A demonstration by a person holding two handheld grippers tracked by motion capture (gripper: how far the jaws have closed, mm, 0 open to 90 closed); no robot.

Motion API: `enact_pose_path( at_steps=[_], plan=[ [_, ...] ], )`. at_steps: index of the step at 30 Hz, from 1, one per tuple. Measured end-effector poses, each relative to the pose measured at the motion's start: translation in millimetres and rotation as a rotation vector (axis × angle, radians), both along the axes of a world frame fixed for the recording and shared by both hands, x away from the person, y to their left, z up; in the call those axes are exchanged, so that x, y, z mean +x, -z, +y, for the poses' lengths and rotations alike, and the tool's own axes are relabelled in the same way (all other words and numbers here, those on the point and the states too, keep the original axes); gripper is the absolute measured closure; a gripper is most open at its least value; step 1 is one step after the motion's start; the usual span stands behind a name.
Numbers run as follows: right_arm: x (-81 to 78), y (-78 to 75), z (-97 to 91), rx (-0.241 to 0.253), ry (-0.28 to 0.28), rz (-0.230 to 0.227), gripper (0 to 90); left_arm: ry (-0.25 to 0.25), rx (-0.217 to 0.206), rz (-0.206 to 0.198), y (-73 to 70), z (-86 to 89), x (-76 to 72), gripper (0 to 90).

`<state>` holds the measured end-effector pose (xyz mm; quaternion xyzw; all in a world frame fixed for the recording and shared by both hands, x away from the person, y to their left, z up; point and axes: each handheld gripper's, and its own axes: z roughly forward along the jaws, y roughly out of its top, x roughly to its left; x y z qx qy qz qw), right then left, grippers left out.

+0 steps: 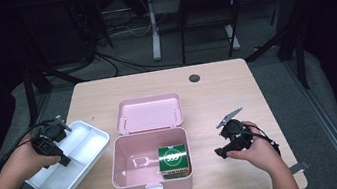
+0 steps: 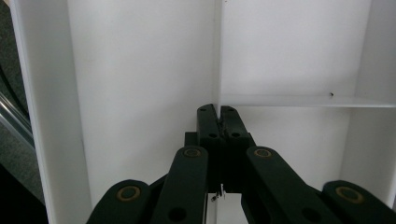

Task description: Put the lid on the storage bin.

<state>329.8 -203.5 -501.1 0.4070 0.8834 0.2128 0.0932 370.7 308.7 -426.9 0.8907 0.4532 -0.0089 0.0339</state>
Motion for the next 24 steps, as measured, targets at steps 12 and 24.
enact_pose_path(
  at_steps=[12,24],
  plan=[
    [0.2,2.3,1.2,0.005,0.002,-0.006,26.7,0.055,0.024,-0.014,-25.3,-11.5,-1.9,89.3],
    [0.2,1.1,0.6,-0.005,-0.002,0.000,26.7,0.129,0.026,-0.040,-45.5,-24.3,-7.8,89.2]
  ],
)
